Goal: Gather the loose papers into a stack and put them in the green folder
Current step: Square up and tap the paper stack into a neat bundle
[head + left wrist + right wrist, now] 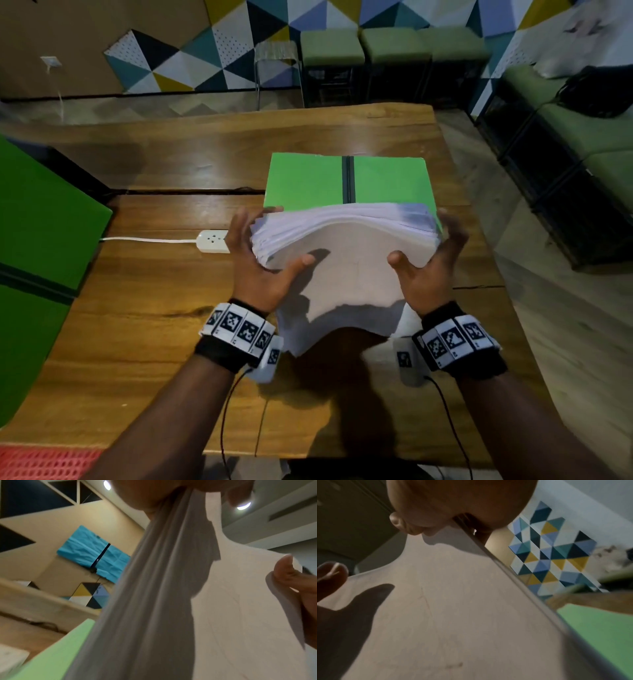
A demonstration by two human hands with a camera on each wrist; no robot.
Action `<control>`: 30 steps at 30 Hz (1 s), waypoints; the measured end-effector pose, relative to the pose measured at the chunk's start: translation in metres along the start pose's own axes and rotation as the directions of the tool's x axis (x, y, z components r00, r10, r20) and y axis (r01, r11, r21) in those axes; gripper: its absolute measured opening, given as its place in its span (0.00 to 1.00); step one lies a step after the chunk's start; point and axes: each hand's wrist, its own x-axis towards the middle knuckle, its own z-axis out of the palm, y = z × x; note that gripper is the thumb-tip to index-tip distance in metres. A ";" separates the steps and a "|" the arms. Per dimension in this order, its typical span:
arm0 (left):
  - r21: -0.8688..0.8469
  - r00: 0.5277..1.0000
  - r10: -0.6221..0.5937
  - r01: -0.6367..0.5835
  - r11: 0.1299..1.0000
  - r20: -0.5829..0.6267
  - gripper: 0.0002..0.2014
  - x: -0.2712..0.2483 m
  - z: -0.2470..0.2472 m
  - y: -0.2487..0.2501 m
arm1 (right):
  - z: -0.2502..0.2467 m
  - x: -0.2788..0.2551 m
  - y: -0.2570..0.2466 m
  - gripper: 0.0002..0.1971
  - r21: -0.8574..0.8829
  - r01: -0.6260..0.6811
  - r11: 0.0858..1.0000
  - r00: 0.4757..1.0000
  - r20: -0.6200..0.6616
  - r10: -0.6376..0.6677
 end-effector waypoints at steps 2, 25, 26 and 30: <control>0.061 0.976 0.213 -0.215 0.975 0.042 0.35 0.021 -0.006 0.005 | -0.002 0.012 -0.003 0.38 -0.153 0.186 0.971 0.983 0.022 -0.185; 0.047 0.970 0.241 -0.240 0.970 -0.023 0.06 0.020 0.003 0.009 | 0.002 0.023 -0.009 0.12 0.228 0.059 0.972 0.992 -0.118 -0.032; 0.024 0.979 0.194 -0.193 0.981 -0.063 0.08 0.018 0.005 0.010 | 0.003 0.021 -0.007 0.10 0.252 0.055 0.966 0.991 -0.131 -0.023; -0.021 0.989 -0.077 0.075 0.997 -0.129 0.14 0.008 0.018 0.012 | 0.011 0.014 0.009 0.16 -0.050 0.024 0.998 0.986 -0.163 -0.032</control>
